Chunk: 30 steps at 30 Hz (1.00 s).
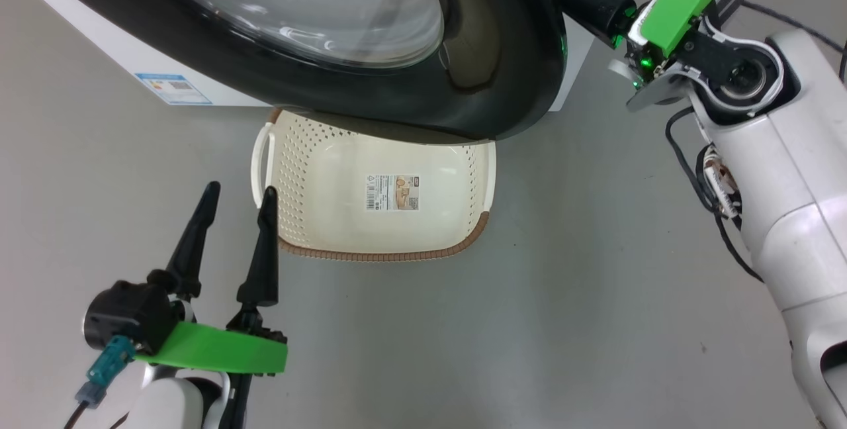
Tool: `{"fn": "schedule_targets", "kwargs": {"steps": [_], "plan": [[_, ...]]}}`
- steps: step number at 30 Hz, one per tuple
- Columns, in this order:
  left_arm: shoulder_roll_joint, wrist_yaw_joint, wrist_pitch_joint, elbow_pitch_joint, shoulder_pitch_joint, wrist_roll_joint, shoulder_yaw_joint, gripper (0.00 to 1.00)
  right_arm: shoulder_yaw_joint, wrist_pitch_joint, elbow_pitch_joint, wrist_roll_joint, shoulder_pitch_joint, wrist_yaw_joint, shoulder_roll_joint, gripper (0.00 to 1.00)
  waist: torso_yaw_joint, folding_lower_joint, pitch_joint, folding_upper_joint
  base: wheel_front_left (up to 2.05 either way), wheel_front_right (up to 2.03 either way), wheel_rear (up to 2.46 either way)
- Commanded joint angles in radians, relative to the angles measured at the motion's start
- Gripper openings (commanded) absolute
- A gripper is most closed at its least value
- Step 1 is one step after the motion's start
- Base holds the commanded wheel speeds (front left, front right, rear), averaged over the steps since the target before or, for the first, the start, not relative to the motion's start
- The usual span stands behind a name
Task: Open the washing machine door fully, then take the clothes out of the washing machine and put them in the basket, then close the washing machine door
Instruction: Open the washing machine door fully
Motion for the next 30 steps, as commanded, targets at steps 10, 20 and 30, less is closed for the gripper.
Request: {"fn": "schedule_targets", "kwargs": {"steps": [10,20,30], "plan": [[0.022,-0.006,-0.008,-0.019,0.011,0.009,0.047,1.0,-0.022,-0.315,-0.129,-0.115,0.106,0.008,0.009,1.0,-0.026,0.0,-0.008,0.0,0.0,0.0,0.0],[0.027,-0.006,-0.008,-0.031,0.03,0.017,0.061,1.0,0.151,-0.831,-0.2,-0.427,0.252,0.008,-0.078,1.0,-0.079,0.0,-0.03,0.0,0.0,0.0,0.0],[0.033,-0.006,-0.008,-0.055,0.053,0.035,0.092,1.0,-0.075,-0.859,-0.359,-0.946,0.469,0.008,0.004,1.0,-0.114,0.0,-0.053,0.0,0.0,0.0,0.0]]}}
